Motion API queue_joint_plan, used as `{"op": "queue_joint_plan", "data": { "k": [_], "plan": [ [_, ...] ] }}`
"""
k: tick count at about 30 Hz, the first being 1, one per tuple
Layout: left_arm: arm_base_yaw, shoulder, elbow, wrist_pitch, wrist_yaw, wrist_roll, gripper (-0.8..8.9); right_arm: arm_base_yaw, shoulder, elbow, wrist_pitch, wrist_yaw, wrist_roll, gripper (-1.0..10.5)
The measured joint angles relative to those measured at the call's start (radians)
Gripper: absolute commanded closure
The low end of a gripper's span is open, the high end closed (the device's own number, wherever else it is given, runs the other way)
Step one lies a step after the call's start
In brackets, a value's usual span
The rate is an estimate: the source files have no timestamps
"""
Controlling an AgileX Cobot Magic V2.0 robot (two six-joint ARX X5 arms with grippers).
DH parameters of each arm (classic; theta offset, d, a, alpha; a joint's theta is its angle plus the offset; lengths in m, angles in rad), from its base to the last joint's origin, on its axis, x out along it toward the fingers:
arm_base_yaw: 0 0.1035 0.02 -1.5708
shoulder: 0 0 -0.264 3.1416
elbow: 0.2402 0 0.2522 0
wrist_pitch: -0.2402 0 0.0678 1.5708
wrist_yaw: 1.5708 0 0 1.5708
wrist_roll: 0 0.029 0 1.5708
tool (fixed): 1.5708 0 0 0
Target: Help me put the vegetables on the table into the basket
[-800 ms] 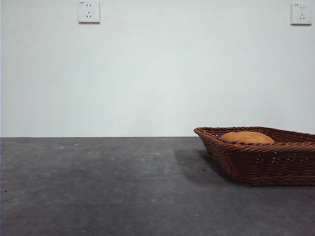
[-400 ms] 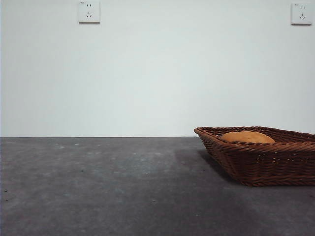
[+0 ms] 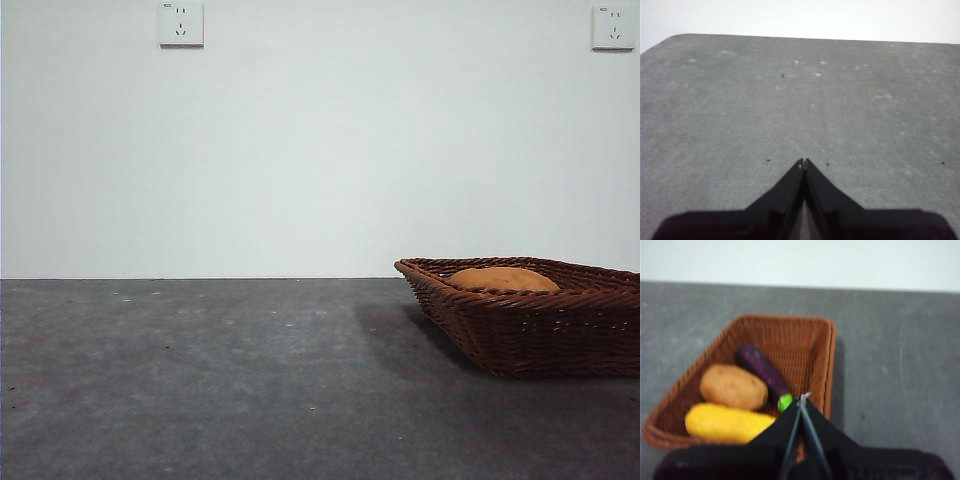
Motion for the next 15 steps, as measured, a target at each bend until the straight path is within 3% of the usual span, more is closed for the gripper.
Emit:
{"op": "queue_joint_plan", "data": {
  "k": [15],
  "plan": [
    [0.000,0.000,0.000,0.000,0.000,0.000,8.17,0.000,-0.124,-0.138,-0.066,0.000,0.001,9.5]
  ]
}}
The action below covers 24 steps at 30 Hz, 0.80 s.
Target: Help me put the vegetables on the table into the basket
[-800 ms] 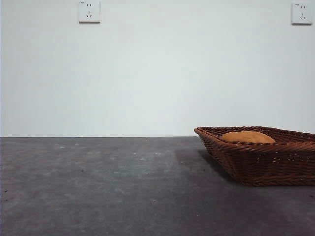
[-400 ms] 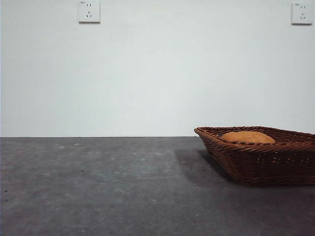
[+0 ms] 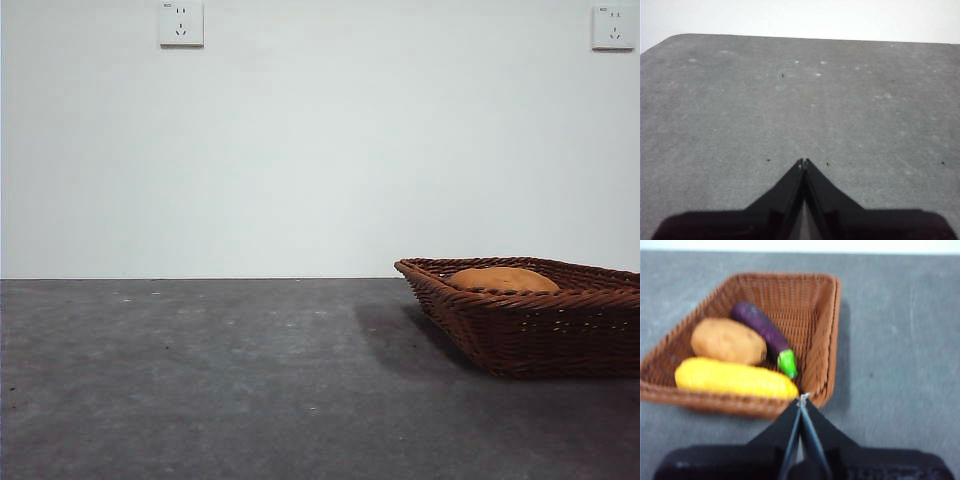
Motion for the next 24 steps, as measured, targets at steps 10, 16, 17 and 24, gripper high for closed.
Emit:
{"op": "queue_joint_plan", "data": {
  "k": [10,16,17,24],
  "plan": [
    [0.000,0.001,0.000,0.000,0.000,0.000,8.17,0.000,-0.004,-0.005,-0.014,0.000,0.029,9.5],
    [0.000,0.001,0.000,0.000,0.000,0.000,8.17,0.000,-0.004,-0.005,-0.014,0.000,0.029,9.5],
    [0.000,0.001,0.000,0.000,0.000,0.000,8.17,0.000,-0.004,-0.005,-0.014,0.000,0.029,9.5],
    [0.000,0.001,0.000,0.000,0.000,0.000,8.17,0.000,-0.004,-0.005,-0.014,0.000,0.029,9.5]
  ]
}}
